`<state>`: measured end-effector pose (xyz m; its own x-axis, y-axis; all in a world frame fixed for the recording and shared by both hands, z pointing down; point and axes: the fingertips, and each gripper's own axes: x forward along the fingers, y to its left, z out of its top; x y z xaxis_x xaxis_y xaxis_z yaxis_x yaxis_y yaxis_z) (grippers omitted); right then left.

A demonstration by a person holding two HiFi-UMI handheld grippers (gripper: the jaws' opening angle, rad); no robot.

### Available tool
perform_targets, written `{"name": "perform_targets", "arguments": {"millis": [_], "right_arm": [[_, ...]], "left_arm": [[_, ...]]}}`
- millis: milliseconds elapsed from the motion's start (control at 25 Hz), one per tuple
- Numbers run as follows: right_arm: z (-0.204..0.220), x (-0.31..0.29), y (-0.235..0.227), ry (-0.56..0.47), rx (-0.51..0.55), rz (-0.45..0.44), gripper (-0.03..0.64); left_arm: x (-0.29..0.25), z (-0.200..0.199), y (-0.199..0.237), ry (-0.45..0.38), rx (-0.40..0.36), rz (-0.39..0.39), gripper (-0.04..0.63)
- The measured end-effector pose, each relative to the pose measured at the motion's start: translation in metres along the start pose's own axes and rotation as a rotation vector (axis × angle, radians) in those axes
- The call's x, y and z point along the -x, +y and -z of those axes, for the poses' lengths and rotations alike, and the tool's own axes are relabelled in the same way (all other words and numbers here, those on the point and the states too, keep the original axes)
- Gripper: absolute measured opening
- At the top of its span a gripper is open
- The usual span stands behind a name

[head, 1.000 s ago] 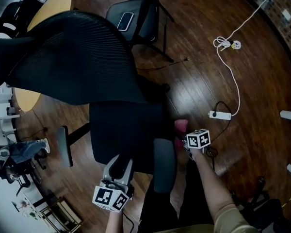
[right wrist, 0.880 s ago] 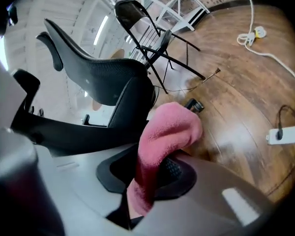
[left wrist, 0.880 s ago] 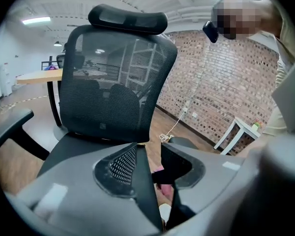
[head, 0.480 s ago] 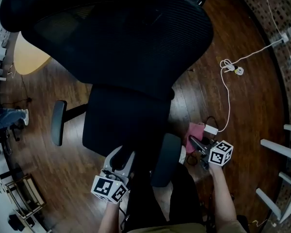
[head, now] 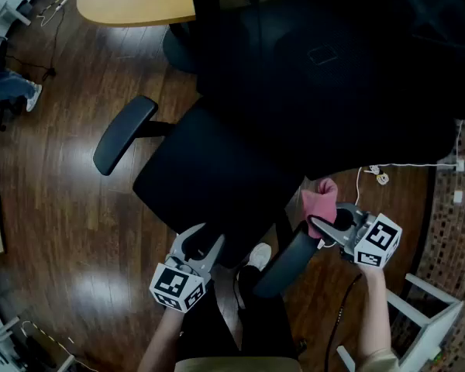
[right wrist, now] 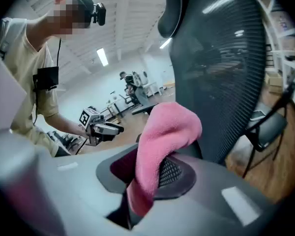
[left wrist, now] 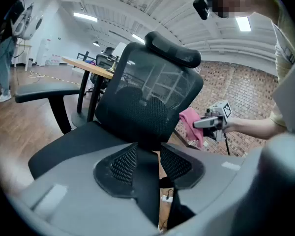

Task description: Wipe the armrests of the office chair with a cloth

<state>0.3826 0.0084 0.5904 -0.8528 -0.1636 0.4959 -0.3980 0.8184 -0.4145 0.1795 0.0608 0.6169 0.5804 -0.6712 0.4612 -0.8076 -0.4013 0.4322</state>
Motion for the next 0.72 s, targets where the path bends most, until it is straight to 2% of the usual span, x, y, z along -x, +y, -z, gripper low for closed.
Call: {"name": "perform_targets", "arguments": {"millis": [120, 240, 320, 480, 560, 640, 720], "right_arm": [[0.000, -0.060, 0.010, 0.226, 0.043, -0.216, 0.074], [0.033, -0.118, 0.024, 0.540, 0.005, -0.474, 0.074], [0.070, -0.136, 0.038, 0.788, 0.049, -0.661, 0.074], [0.142, -0.104, 0.076, 1.308, 0.198, -1.091, 0.074], [0.158, -0.080, 0.086, 1.467, 0.202, -1.267, 0.067], [0.168, -0.071, 0.089, 1.564, 0.177, -1.362, 0.061], [0.179, -0.074, 0.083, 1.646, 0.154, -1.374, 0.066]], "left_arm": [[0.006, 0.008, 0.004, 0.000, 0.002, 0.015, 0.132], [0.010, 0.012, 0.007, -0.033, 0.051, 0.011, 0.132], [0.012, 0.012, 0.010, -0.056, 0.075, 0.001, 0.130], [0.022, 0.019, 0.027, -0.056, 0.087, 0.007, 0.132], [0.026, 0.026, 0.033, -0.045, 0.081, -0.001, 0.132], [0.032, 0.031, 0.041, -0.033, 0.080, -0.013, 0.130], [0.037, 0.033, 0.050, -0.026, 0.093, -0.024, 0.130]]}}
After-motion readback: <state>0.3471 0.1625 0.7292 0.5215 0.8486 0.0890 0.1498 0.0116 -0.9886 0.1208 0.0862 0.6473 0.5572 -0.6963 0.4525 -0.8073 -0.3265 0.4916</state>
